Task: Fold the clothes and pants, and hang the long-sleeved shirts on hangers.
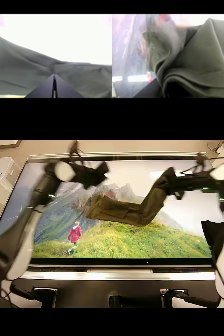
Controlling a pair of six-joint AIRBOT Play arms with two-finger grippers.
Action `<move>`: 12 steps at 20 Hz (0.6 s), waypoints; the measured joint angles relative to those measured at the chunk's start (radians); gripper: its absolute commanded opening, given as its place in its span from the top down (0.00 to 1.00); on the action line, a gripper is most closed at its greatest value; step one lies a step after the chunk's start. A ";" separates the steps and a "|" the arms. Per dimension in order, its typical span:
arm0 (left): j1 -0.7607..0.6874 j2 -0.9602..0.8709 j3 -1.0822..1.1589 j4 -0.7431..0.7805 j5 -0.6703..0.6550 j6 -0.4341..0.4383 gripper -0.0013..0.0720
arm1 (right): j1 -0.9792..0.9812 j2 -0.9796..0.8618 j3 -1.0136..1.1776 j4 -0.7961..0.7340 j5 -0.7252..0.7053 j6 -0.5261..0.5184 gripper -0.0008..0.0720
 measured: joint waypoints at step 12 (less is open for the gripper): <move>0.251 0.211 0.000 0.092 -0.329 0.272 0.97 | 0.416 -0.268 0.000 -0.020 -0.622 0.396 0.96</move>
